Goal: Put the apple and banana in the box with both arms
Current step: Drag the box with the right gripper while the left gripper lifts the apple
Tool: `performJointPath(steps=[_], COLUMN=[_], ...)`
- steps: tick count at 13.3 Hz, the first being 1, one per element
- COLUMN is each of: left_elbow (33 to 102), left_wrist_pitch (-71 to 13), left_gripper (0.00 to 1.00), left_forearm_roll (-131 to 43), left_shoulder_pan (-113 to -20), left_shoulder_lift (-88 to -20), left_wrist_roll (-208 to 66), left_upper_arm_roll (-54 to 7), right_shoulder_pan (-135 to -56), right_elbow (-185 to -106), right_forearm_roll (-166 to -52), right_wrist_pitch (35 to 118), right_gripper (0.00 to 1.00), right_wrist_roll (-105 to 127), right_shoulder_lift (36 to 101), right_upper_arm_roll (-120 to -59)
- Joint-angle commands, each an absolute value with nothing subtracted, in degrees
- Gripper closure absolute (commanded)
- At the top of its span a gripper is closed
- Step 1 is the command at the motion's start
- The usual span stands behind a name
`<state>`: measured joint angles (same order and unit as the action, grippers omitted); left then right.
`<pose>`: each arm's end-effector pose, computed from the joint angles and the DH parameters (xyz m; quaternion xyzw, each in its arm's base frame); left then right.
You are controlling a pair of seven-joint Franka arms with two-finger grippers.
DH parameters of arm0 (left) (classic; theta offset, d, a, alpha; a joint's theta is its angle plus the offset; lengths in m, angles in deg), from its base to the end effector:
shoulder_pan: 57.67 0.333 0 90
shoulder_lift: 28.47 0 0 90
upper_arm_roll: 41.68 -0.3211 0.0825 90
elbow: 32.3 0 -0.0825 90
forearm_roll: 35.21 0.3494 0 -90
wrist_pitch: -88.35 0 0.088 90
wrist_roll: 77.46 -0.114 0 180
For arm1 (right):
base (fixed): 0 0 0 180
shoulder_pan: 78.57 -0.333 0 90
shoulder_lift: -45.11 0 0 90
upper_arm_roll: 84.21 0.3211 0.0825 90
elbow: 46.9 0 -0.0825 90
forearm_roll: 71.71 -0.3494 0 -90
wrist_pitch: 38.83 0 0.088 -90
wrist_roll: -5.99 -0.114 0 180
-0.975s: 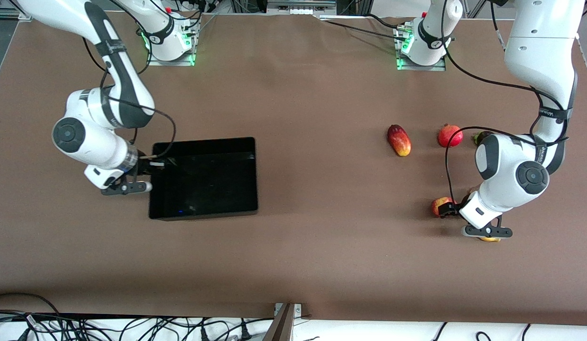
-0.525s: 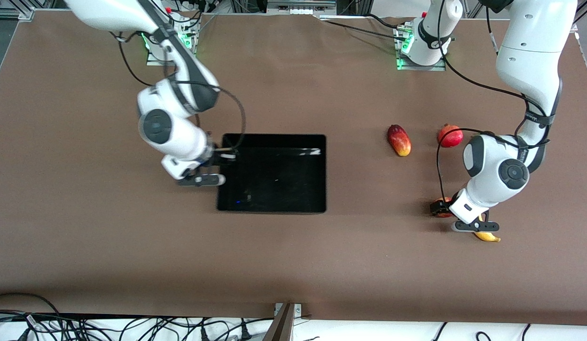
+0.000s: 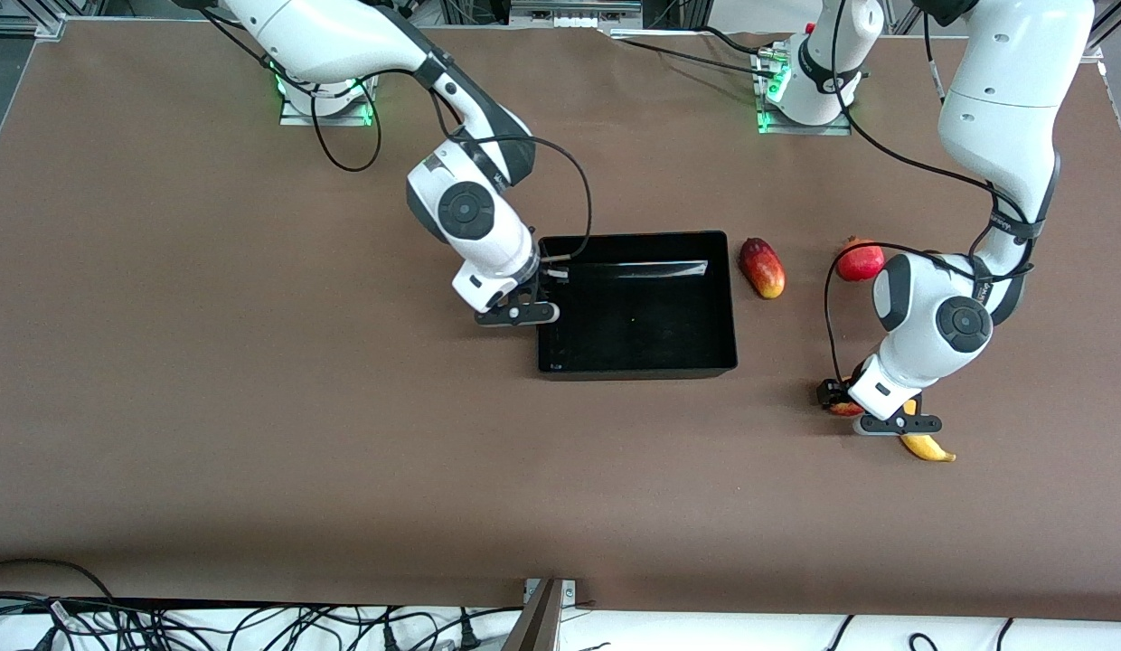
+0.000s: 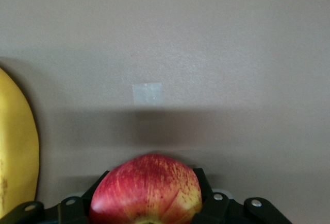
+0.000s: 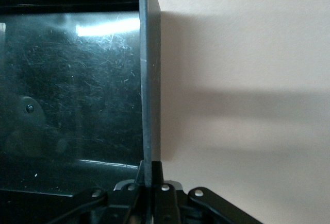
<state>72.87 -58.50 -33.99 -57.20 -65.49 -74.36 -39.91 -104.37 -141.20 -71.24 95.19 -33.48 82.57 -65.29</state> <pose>0.6354 -0.0130 0.2079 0.9991 0.0105 0.0407 0.0045 0.4984 0.4488 0.2750 -0.9947 -0.0129 0.0367 0.0947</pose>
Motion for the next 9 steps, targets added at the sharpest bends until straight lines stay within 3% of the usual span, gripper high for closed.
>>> performJointPath(steps=[1,3,5,6,7,9], left_elbow=[72.13,69.41,68.08,68.07,67.99,68.07], left_wrist_pitch=[-43.56,-30.37,-25.31,-25.21,-25.64,-27.13], left_gripper=[1.0,1.0,1.0,1.0,1.0,1.0], left_forearm_roll=[-34.68,-34.77,-35.56,-35.64,-35.65,-35.56], left_shoulder_pan=[-59.42,-62.66,-67.41,-70.47,-73.03,-73.32], left_shoulder_lift=[-56.28,-50.55,-48.34,-48.33,-48.76,-50.43], left_wrist_roll=[-72.99,-67.21,-57.39,-51.33,-45.27,-39.08], left_upper_arm_roll=[-40.27,-39.66,-39.22,-38.52,-37.73,-32.56], right_shoulder_pan=[-105.72,-106.43,-107.04,-107.05,-106.96,-105.73], right_elbow=[-139.18,-139.18,-139.18,-139.18,-139.18,-138.66], right_forearm_roll=[-69.25,-68.64,-68.55,-68.11,-67.41,-67.23], right_wrist_pitch=[96.52,97.57,98.89,99.16,99.16,98.64], right_gripper=[1.0,1.0,1.0,0.93,0.05,0.0], right_wrist_roll=[-35.4,-36.1,-37.34,-37.25,-37.08,-36.2], right_shoulder_lift=[84.13,85.1,85.98,86.16,86.07,85.11], right_upper_arm_roll=[-65.76,-65.84,-65.93,-66.45,-66.72,-66.9])
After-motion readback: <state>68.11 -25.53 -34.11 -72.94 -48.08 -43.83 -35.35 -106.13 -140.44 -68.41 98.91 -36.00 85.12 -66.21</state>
